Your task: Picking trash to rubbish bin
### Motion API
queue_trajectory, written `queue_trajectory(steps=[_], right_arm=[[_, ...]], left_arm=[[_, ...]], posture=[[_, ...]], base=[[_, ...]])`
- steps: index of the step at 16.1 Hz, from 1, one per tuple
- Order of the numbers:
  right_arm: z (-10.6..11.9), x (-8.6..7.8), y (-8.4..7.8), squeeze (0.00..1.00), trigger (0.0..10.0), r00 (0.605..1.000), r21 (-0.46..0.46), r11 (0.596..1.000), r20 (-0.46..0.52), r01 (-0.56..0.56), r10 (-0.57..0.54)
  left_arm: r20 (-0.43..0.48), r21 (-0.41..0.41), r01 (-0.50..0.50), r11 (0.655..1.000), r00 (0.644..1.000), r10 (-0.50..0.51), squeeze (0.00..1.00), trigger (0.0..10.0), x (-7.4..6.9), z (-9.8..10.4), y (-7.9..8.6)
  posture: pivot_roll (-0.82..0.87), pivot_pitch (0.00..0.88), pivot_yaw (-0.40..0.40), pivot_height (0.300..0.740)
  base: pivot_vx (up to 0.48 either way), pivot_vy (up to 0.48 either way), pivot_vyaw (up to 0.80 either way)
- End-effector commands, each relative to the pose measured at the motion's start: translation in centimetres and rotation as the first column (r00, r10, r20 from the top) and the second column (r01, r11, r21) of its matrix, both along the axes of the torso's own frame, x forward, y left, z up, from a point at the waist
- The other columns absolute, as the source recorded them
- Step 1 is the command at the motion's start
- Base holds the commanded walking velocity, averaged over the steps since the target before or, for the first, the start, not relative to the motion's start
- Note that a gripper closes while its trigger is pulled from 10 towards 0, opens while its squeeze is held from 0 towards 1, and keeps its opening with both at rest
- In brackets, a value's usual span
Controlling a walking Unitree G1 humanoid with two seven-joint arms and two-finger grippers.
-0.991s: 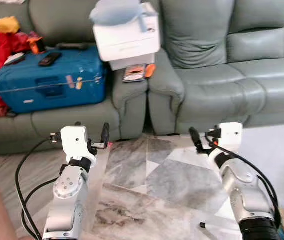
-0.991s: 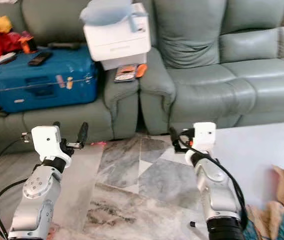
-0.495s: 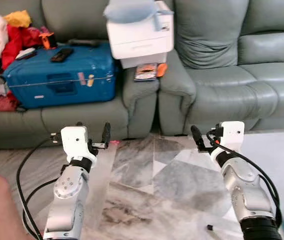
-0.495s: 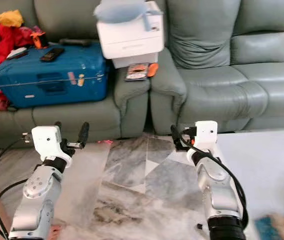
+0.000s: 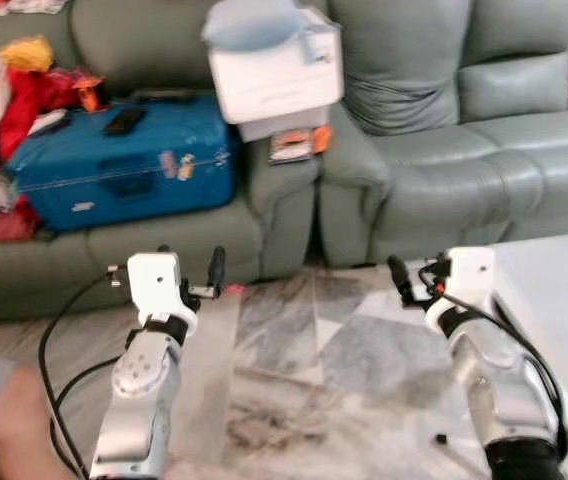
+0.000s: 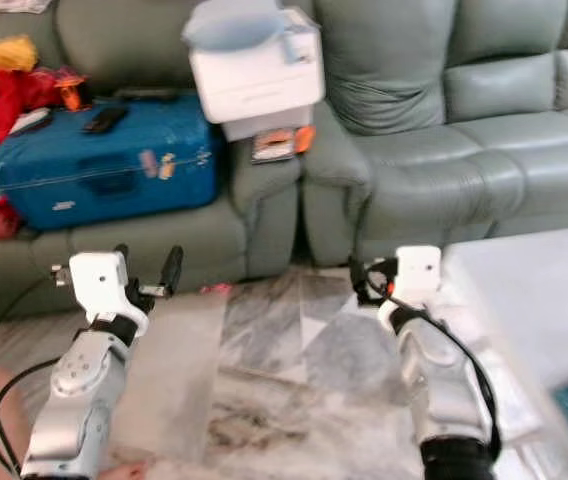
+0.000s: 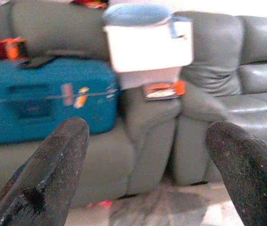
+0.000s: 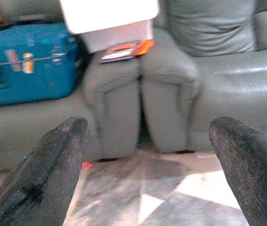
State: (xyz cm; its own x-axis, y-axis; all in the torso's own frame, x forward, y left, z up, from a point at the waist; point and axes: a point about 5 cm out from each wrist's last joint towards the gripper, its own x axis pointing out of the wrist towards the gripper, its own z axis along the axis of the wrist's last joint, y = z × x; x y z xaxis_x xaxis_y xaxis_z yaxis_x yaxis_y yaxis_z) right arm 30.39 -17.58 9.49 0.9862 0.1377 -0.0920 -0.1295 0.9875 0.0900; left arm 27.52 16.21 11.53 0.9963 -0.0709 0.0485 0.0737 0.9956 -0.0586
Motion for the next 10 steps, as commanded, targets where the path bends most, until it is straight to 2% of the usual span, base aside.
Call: queue_trajectory(steps=[1,3,8,10], right_arm=[[0.58,0.28,0.53,0.00,10.0,0.999,0.001,1.000,0.022,-0.023,0.023],[0.61,0.30,0.49,0.00,10.0,0.999,0.002,1.000,0.024,-0.022,0.022],[0.66,0.31,0.54,0.00,10.0,1.000,-0.004,1.000,0.023,-0.022,0.022],[0.67,0.34,0.50,0.00,10.0,1.000,0.000,1.000,0.021,-0.022,0.022]], left_arm=[[-0.001,0.006,-0.015,1.000,1.000,0.015,0.00,10.0,0.15,0.12,0.49],[0.000,0.008,-0.020,1.000,1.000,0.020,0.00,10.0,0.19,0.13,0.52],[0.024,0.010,-0.011,1.000,1.000,0.011,0.00,10.0,0.34,0.47,0.15],[0.026,0.004,-0.016,1.000,1.000,0.016,0.00,10.0,0.39,0.51,0.27]], posture=[[0.02,0.022,0.048,0.740],[0.02,0.023,0.049,0.740],[0.01,0.018,0.051,0.740],[0.01,0.015,0.051,0.740]], base=[[0.000,0.480,0.00],[0.000,0.394,0.00],[0.000,0.000,0.00],[0.000,0.000,-0.73]])
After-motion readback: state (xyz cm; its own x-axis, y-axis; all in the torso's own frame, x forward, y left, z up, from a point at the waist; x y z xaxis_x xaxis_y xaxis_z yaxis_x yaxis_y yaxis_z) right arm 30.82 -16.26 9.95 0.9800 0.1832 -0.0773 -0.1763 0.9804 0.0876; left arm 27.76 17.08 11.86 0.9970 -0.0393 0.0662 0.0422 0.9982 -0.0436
